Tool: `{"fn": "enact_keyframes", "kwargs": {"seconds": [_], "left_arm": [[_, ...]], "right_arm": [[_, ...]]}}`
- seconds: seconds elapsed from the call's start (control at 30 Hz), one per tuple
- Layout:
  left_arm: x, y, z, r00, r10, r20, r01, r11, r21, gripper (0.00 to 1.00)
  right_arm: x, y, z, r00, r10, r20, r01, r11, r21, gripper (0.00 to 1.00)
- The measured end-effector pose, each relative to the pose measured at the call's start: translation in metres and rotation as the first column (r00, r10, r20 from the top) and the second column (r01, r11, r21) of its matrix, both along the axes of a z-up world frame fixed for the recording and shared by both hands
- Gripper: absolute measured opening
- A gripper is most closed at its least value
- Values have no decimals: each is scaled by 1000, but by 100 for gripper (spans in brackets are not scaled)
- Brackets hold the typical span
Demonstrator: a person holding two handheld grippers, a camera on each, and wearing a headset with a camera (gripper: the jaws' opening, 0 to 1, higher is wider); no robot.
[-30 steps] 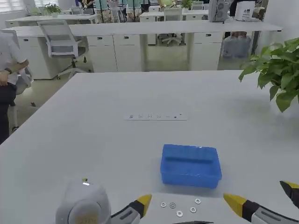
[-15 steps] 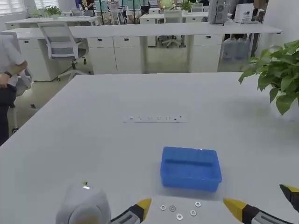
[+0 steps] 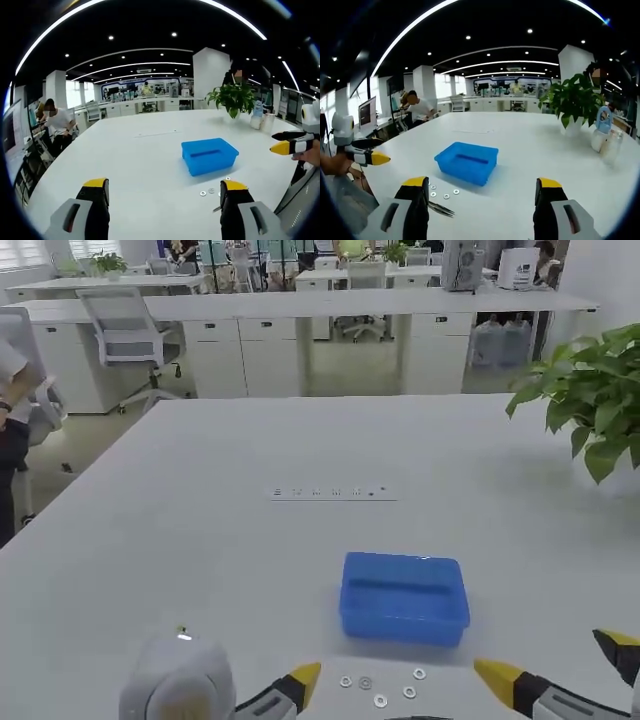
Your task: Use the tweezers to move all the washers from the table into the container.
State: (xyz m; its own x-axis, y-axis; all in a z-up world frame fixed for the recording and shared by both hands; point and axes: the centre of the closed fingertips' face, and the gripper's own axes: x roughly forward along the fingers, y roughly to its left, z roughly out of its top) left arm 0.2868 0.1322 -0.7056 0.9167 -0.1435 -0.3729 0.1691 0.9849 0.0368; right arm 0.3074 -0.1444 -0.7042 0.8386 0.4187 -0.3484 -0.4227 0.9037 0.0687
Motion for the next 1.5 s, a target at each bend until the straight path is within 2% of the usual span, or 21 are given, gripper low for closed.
{"fn": "enact_keyframes", "kwargs": {"seconds": [0.23, 0.4, 0.53, 0.6, 0.67, 0.73, 0.83, 0.87, 0.97, 1.0, 1.03, 1.07, 1.1, 1.13, 1.27, 1.3, 1.33, 1.37, 1.4, 1.47, 1.5], "left_arm": [[-1, -5, 2, 1000, -22, 9, 22, 1000, 23, 94], [0, -5, 4, 1000, -27, 13, 27, 1000, -1, 93], [0, -12, -1, 997, -72, -17, 71, 997, -17, 90], [1, -18, -3, 993, -111, -32, 111, 994, -6, 89], [-2, -26, -12, 979, -178, -101, 181, 983, 27, 82], [0, -32, -14, 970, -212, -121, 217, 976, 29, 76], [-2, -48, -21, 941, -292, -172, 292, 956, -25, 74], [-4, -55, -25, 920, -337, -202, 337, 941, -38, 69], [-5, -66, -30, 887, -399, -233, 402, 915, -35, 55], [-6, -70, -34, 868, -423, -259, 430, 902, -32, 52], [-7, -73, -37, 857, -437, -274, 447, 894, -28, 50], [-8, -79, -42, 831, -470, -297, 484, 875, -30, 48], [-9, -82, -45, 817, -485, -314, 501, 865, -30, 46], [-12, -87, -51, 784, -516, -345, 540, 841, -31, 43], [-14, -98, -63, 719, -568, -399, 610, 792, -28, 33], [-15, -101, -68, 697, -586, -413, 631, 775, -34, 32], [-18, -104, -73, 669, -607, -430, 654, 755, -49, 31], [-20, -106, -79, 648, -613, -451, 663, 746, -61, 31], [-17, -106, -83, 651, -606, -457, 662, 748, -50, 30], [-17, -106, -92, 630, -612, -479, 682, 731, -38, 25], [-16, -106, -94, 627, -609, -486, 682, 730, -36, 23]], "right_arm": [[0, 0, -1, 1000, 1, -6, -1, 1000, -2, 87], [0, 0, -2, 1000, -3, -10, 3, 1000, 6, 87], [0, 0, -5, 1000, 2, -19, -2, 1000, -10, 85], [0, 1, -6, 1000, 5, -20, -5, 1000, -14, 85], [0, 2, -9, 999, 10, -36, -10, 1000, -10, 85], [-1, 2, -9, 999, 12, -37, -13, 1000, -19, 84], [-1, 2, -12, 999, 15, -48, -15, 1000, -13, 83], [-1, 2, -13, 998, 16, -58, -16, 1000, -12, 83], [-2, 2, -14, 998, 16, -63, -17, 1000, -16, 82], [-2, 2, -15, 998, 17, -64, -18, 1000, -18, 82], [-2, 2, -15, 998, 16, -65, -18, 1000, -19, 82], [-2, 2, -16, 997, 16, -70, -18, 1000, -21, 81], [-2, 2, -17, 997, 16, -73, -17, 1000, -23, 81], [-2, 2, -17, 997, 15, -75, -17, 1000, -23, 80], [-2, 0, -17, 997, 8, -80, -10, 1000, -18, 79], [-2, 0, -18, 997, 8, -82, -9, 1000, -17, 79], [-2, 0, -18, 997, 7, -83, -8, 1000, -17, 78], [-2, 0, -18, 996, 7, -85, -8, 1000, -15, 77], [-2, 0, -18, 996, 7, -86, -8, 1000, -15, 77], [-2, 0, -19, 996, 5, -90, -7, 1000, -18, 78], [-2, -1, -19, 996, 5, -90, -7, 1000, -19, 78]]}}
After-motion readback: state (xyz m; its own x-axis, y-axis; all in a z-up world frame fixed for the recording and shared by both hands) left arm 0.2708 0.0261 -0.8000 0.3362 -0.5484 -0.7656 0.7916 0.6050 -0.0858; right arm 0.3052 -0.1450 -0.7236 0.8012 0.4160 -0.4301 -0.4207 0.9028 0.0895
